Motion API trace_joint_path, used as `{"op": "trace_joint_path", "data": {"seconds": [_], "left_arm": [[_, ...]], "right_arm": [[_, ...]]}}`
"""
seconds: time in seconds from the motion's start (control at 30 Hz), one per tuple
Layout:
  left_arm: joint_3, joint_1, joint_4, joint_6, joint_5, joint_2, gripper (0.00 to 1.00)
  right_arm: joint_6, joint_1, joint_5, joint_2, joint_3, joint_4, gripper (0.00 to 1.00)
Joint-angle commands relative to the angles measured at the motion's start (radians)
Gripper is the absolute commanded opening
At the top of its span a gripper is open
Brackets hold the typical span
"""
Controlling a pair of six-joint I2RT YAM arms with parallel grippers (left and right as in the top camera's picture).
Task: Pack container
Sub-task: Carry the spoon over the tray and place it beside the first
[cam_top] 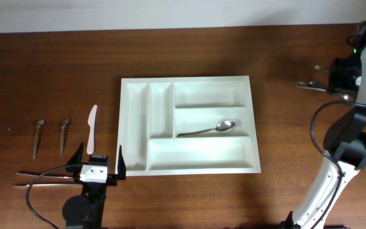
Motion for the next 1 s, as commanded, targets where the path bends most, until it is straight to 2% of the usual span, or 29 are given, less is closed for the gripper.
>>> {"op": "trace_joint_path", "data": {"seconds": [0.0, 0.23, 0.67, 0.97], "left_arm": [[-0.008, 0.006, 0.003, 0.016, -0.007, -0.007, 0.99], [-0.008, 0.006, 0.003, 0.016, -0.007, -0.007, 0.99], [-0.008, 0.006, 0.003, 0.016, -0.007, -0.007, 0.99], [-0.008, 0.006, 0.003, 0.016, -0.007, -0.007, 0.99]], "right_arm": [[-0.007, 0.068, -0.002, 0.001, 0.099, -0.073, 0.04], [-0.008, 0.261, -0.077, -0.022, 0.130, -0.097, 0.04], [0.143, 0.640, -0.077, -0.021, 0.114, -0.098, 0.04], [0.300, 0.755, -0.105, -0.021, -0.067, -0.098, 0.04]]}}
